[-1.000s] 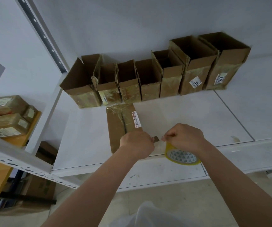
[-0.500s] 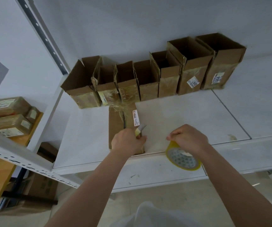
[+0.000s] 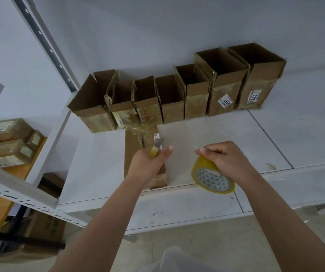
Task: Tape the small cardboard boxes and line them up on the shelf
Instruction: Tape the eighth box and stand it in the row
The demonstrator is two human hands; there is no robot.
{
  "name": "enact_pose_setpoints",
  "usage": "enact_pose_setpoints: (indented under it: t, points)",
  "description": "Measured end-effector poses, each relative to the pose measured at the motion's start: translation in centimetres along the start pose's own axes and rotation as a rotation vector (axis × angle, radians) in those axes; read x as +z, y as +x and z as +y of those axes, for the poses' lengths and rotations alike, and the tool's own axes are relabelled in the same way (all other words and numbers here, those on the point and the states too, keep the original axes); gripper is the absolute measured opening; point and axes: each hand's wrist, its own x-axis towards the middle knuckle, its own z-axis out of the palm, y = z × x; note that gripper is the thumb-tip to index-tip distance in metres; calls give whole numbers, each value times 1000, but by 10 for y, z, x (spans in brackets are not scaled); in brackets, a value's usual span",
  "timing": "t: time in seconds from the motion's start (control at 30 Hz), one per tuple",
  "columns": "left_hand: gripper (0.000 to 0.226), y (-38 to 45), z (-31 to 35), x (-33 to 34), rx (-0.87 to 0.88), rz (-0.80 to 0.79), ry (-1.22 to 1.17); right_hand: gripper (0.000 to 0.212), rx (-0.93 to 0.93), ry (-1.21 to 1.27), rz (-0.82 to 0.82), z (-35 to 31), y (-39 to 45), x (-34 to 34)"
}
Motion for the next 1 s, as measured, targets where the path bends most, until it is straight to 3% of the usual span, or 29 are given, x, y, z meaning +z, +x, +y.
enact_pose_setpoints:
  t: [0.07,0.13,0.3,0.47,0.63,0.77,0.9,1.0]
  points:
    - [41,-6,13,4,101,34,-177,19,-37,26,-16,-7,0,4]
    - [36,-9,24,12,158,-26,-170,19,-64,5,-8,-11,0,9]
    - [15,-11,31,21,113,-32,-233,33,-91,-91,78,-13,0,15]
    - [20,-21,31,24,-109,-85,-560,33,-223,-193,281,-21,0,30]
    - [21,-28,29,25,-240,-74,-715,34,-511,-404,566,-26,5,47]
    - [13,-27,19,4,-168,-4,-577,32,-550,-490,640,-19,13,55]
    - [23,-14,-18,-53,-60,322,-412,30,-513,-573,729,2,23,46]
    - [26,-1,-59,-87,-120,480,-203,28,-543,-606,735,17,25,55]
